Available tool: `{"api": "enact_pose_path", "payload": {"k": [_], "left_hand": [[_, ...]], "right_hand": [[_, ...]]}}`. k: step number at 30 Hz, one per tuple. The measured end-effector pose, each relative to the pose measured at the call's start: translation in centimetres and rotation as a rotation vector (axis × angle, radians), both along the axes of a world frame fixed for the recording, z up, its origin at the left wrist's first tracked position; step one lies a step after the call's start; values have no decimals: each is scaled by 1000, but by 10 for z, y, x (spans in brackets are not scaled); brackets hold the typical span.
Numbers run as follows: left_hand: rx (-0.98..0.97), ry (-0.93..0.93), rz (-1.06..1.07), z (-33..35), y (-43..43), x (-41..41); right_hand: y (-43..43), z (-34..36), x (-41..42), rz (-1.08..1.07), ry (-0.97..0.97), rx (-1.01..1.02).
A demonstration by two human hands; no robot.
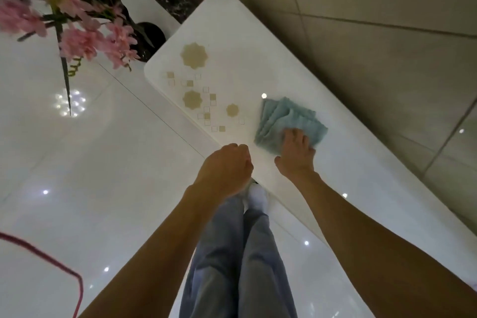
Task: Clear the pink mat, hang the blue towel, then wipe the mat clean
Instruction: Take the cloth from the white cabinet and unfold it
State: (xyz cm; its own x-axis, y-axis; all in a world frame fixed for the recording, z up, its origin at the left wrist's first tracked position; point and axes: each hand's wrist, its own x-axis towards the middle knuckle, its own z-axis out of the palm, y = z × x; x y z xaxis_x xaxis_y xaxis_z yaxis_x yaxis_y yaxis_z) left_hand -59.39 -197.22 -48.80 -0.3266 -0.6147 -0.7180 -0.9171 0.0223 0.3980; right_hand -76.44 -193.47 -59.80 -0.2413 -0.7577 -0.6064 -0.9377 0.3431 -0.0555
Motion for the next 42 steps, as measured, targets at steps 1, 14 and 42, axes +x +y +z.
{"api": "enact_pose_path", "payload": {"k": [1,14,42], "left_hand": [[12,-3,6,-5,-1,2],[37,104,201,56,-17,23],[-238,388,1444,269,256,67]], "right_hand": [[2,-8,1,-11,28,7],[-35,68,-10,-398,-304,-145],[140,345,120,-412,-1155,512]]}}
